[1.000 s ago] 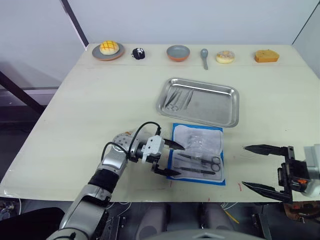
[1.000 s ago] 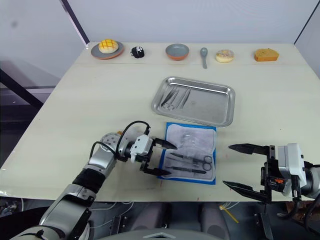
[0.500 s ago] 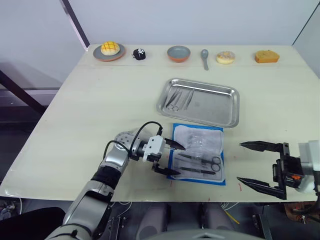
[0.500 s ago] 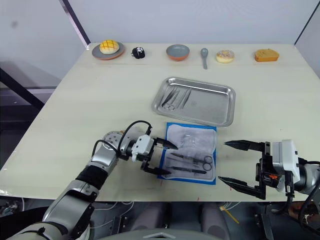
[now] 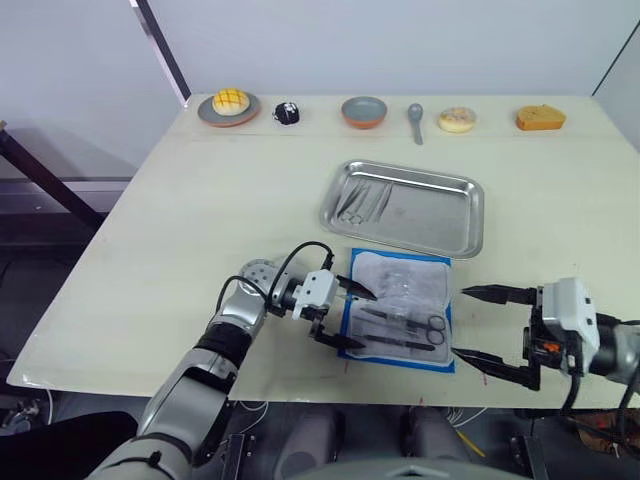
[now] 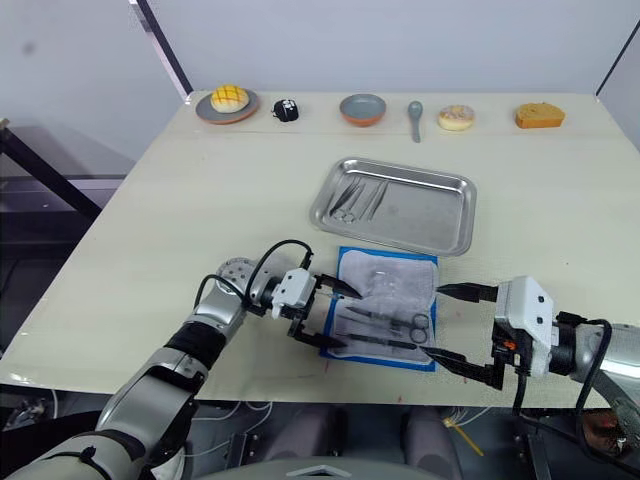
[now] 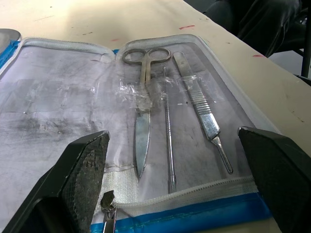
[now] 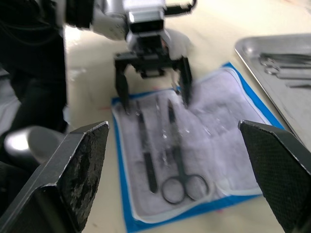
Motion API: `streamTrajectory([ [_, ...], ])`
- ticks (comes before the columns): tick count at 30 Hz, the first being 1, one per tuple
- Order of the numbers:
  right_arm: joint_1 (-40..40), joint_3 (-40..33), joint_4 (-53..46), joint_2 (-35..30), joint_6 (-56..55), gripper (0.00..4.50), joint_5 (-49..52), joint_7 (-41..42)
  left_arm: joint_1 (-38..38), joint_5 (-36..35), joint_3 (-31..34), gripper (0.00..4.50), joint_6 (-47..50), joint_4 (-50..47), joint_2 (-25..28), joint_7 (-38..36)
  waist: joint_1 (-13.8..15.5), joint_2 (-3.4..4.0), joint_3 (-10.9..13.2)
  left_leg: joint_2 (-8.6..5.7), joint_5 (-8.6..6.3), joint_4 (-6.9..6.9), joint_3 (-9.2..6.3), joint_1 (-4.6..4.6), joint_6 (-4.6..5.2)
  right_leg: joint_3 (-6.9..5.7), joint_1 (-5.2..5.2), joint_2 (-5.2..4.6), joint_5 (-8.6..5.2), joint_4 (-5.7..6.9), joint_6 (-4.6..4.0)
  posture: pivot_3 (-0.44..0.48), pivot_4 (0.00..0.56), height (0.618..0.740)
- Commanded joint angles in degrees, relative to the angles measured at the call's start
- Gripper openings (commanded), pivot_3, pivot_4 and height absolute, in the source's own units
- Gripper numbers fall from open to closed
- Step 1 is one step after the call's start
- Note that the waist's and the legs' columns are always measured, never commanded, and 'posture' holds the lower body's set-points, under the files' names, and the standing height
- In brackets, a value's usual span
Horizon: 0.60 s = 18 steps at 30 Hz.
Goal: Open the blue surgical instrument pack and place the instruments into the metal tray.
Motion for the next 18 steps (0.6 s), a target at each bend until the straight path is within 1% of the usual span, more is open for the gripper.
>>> streamTrajectory([
  [1, -4.4, 4.4, -0.4, 0.6, 2.4, 4.50, -4.9, -5.1, 2.2, 4.7, -3.4, 4.47, -0.9, 4.5, 0.7, -2.5, 0.0, 0.07, -0.1, 0.00, 0.00, 0.00, 0.00, 0.00, 0.00, 0.00, 0.00, 0.00, 0.00, 0.00, 0.00, 0.000, 0.150, 0.740],
  [6, -8.8, 10.2, 0.0, 0.6, 5.3, 4.50, -11.5, -9.5, 1.9, 5.0, -3.6, 4.47, -1.1, 5.1, 0.4, -2.4, 0.0, 0.11, -0.1, -0.01, 0.00, 0.00, -0.03, -0.01, 0.00, -0.02, 0.00, 0.01, -0.01, -0.01, 0.00, 0.000, 0.150, 0.740],
  [9, -11.5, 15.1, 1.2, 0.3, 7.4, 4.50, -14.8, -9.7, 1.6, 5.2, -3.7, 4.47, -1.2, 5.5, -0.1, -2.2, 0.0, 0.17, -0.2, -0.03, 0.00, 0.00, -0.04, 0.00, 0.00, -0.02, 0.00, 0.00, -0.01, -0.01, 0.01, 0.000, 0.150, 0.740],
  [11, -13.0, 17.2, 2.9, 1.2, 7.7, 4.50, -16.1, -9.7, 1.6, 5.1, -3.8, 4.47, -1.1, 5.5, -0.3, -2.1, 0.1, 0.21, -0.2, -0.04, 0.00, 0.00, -0.03, 0.00, 0.00, -0.02, 0.00, 0.00, -0.01, -0.01, 0.01, 0.000, 0.150, 0.740],
  [13, -14.0, 18.3, 5.6, 2.9, 6.3, 4.50, -16.6, -9.4, 1.6, 5.1, -4.0, 4.47, -1.0, 5.3, -0.5, -2.0, 0.1, 0.17, -0.2, -0.05, 0.00, 0.00, -0.05, -0.01, 0.00, -0.03, 0.00, -0.01, -0.02, -0.01, 0.02, 0.000, 0.150, 0.740],
  [18, -14.5, 20.3, 12.6, 4.5, 1.6, 4.50, -20.2, -8.3, 1.8, 5.0, -4.2, 4.47, -0.7, 4.7, -0.7, -2.3, 0.1, 0.21, -0.2, -0.10, 0.00, 0.00, -0.06, -0.01, 0.01, -0.02, 0.01, -0.03, -0.03, -0.01, 0.05, 0.000, 0.150, 0.740],
])
